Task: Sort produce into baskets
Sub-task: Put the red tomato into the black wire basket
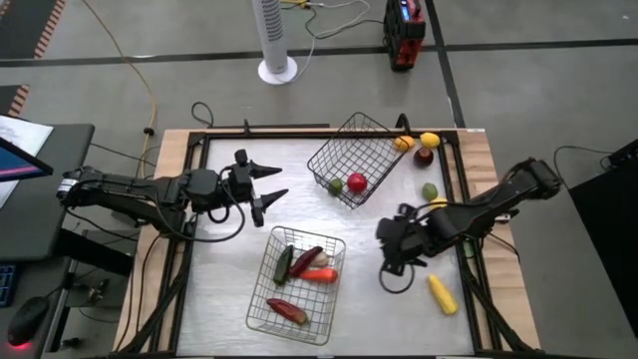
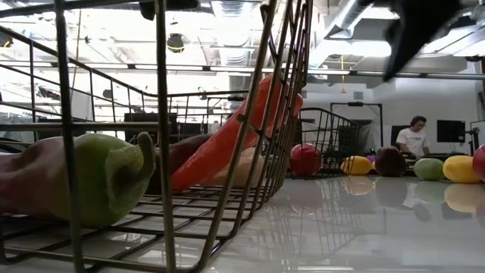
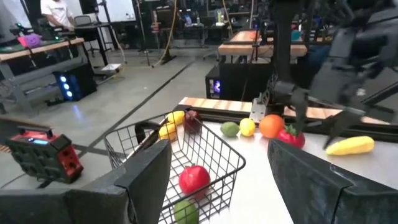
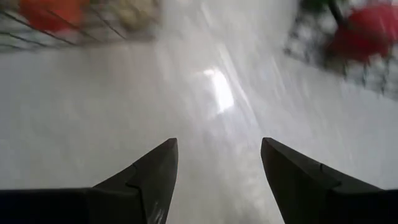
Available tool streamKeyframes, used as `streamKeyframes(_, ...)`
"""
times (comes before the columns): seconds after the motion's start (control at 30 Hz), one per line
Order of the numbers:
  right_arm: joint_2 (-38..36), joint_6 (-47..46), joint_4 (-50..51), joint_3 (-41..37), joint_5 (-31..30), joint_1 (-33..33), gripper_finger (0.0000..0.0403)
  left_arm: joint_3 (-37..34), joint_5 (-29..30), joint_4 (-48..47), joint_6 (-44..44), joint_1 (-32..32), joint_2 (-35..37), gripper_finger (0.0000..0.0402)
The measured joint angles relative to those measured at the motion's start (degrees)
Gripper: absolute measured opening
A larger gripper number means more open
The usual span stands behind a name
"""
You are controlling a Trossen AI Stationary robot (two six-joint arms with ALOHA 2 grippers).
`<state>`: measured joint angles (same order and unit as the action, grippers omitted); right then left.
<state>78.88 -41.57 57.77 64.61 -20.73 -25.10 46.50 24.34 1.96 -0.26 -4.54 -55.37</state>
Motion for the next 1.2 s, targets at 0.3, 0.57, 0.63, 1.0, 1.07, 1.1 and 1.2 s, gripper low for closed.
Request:
streamKeyframes(0.3, -8.4, -13.9, 6.5, -12.4, 4.3, 1.5, 0.026, 0.0, 0.1, 0.1, 0.0, 0.0, 0.0, 0.0256)
streamKeyframes(0.57, -8.4, -15.8, 18.0, -12.4, 8.5, 8.8, 0.026, 0.0, 0.2, 0.0, 0.0, 0.0, 0.0, 0.0256)
streamKeyframes(0.63, -8.4, -13.7, 19.5, -12.4, 8.6, 11.1, 0.026, 0.0, 0.2, -0.1, -0.1, 0.0, 0.0, 0.0256)
streamKeyframes(1.0, -6.3, 0.8, 17.2, -12.4, 16.7, 19.9, 0.026, 0.0, 0.4, -2.6, 0.1, 0.0, 0.0, 0.0256)
streamKeyframes(1.07, -5.0, 4.0, 15.8, -12.4, 18.3, 18.6, 0.026, 0.0, 0.8, -2.6, 0.4, 0.0, 0.0, 0.0256)
streamKeyframes(1.1, -4.2, 5.5, 15.1, -12.4, 18.9, 17.7, 0.026, 0.0, 1.2, -2.6, 0.4, 0.0, 0.0, 0.0256)
streamKeyframes(1.2, -1.7, 10.3, 13.4, -12.4, 19.3, 15.0, 0.026, 0.0, 1.9, -2.7, 0.4, 0.0, 0.0, 0.0256)
